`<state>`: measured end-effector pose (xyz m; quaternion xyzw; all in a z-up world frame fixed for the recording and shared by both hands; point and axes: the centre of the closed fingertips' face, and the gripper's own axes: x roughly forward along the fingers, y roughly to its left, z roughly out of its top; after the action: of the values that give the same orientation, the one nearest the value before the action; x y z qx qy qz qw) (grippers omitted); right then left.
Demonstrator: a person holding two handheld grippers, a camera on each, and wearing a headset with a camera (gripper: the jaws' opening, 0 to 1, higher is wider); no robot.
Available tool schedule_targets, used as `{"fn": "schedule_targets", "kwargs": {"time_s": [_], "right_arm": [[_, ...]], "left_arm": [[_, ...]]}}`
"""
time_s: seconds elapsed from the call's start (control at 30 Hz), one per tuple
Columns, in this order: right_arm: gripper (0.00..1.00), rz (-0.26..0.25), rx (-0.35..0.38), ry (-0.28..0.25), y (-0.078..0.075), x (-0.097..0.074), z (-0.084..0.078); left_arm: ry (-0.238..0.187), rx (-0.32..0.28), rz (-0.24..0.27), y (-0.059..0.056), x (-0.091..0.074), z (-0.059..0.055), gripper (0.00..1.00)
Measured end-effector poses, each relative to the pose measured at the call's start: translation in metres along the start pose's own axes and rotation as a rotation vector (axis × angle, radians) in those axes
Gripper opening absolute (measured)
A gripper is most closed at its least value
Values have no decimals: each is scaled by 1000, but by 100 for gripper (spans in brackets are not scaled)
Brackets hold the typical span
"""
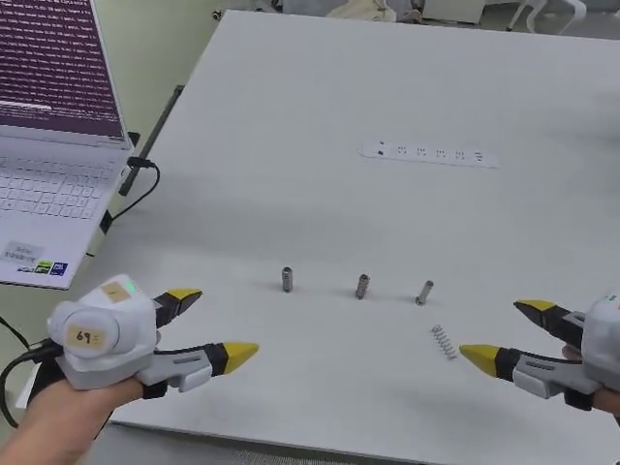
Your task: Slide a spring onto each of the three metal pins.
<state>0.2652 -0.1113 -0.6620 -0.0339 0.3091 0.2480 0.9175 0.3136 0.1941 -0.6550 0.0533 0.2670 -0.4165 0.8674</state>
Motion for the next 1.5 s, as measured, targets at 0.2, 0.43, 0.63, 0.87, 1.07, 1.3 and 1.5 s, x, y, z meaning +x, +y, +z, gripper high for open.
{"fn": "schedule_targets", "kwargs": {"time_s": [0.2,0.43,0.63,0.87,1.07,1.3,1.5], "right_arm": [[67,-6,15,1,2,-4,-5],[70,-8,27,-1,2,-7,-8],[70,-13,32,-12,-2,-12,-7],[70,-15,35,-13,-5,-15,-9],[70,-10,36,-6,-3,-16,-11],[70,-10,39,-9,-4,-18,-11],[70,-7,40,-8,-3,-19,-13]], "left_arm": [[-1,0,-3,0,3,0,63],[-2,5,-4,-2,5,5,64],[-3,13,-11,-5,10,9,65],[2,34,-49,-20,24,15,65],[2,60,-108,-43,44,26,65],[20,118,-199,-75,70,31,65],[32,161,-271,-98,91,37,64]]}}
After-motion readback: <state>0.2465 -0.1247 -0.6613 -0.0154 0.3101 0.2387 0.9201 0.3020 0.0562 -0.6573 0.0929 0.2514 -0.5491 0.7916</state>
